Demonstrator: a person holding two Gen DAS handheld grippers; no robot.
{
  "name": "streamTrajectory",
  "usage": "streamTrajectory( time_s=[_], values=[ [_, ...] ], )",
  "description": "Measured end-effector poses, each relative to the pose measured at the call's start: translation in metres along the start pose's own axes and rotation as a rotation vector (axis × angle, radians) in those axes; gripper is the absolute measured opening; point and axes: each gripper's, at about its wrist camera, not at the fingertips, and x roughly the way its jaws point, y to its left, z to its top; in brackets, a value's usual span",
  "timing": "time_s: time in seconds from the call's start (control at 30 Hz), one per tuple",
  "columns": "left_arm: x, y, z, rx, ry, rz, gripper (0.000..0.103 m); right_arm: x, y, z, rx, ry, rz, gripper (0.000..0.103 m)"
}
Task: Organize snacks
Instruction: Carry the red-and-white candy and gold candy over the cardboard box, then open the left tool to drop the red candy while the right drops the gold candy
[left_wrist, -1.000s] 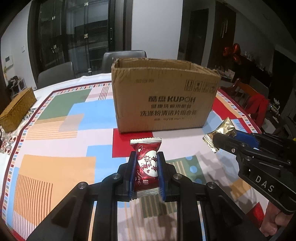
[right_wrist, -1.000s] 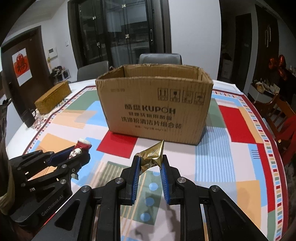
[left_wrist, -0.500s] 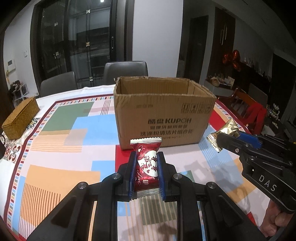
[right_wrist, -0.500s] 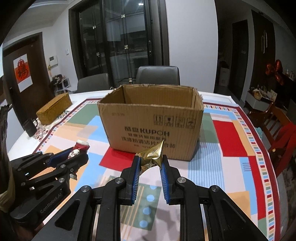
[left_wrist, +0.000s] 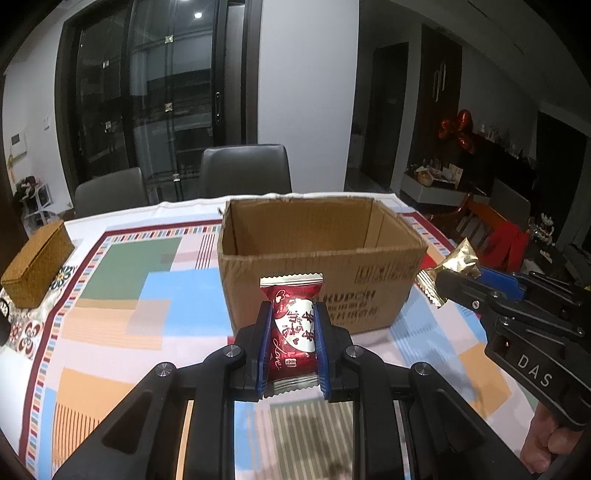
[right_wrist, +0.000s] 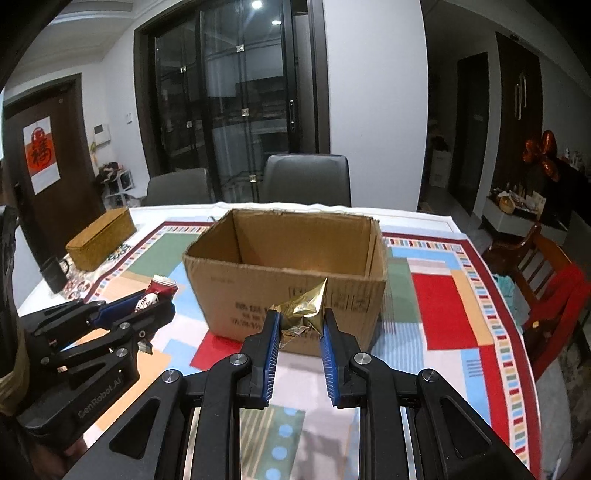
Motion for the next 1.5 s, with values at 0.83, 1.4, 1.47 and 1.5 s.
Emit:
streamTrajectory(
  time_s=[0.83, 1.4, 1.47, 1.5],
  values=[
    [0.077, 0.016, 0.077, 0.001, -0.003, 0.015, 0.022, 0.07, -0.032, 0.069, 0.025, -0.006, -0.012, 0.023],
    [0.11, 0.023, 0.082, -0.007, 0.023, 0.007, 0.04, 0.11, -0.037, 0.072, 0.025, 0.046, -0.01, 0.042],
    [0.108, 0.022, 0.082, -0.007, 0.022, 0.01, 0.046, 0.109, -0.037, 0.072, 0.025, 0.047, -0.02, 0.053],
    [0.106, 0.023, 0.082, -0.008, 0.02, 0.013, 0.047, 0.107, -0.037, 0.072, 0.026, 0.044, -0.027, 0.056]
  ],
)
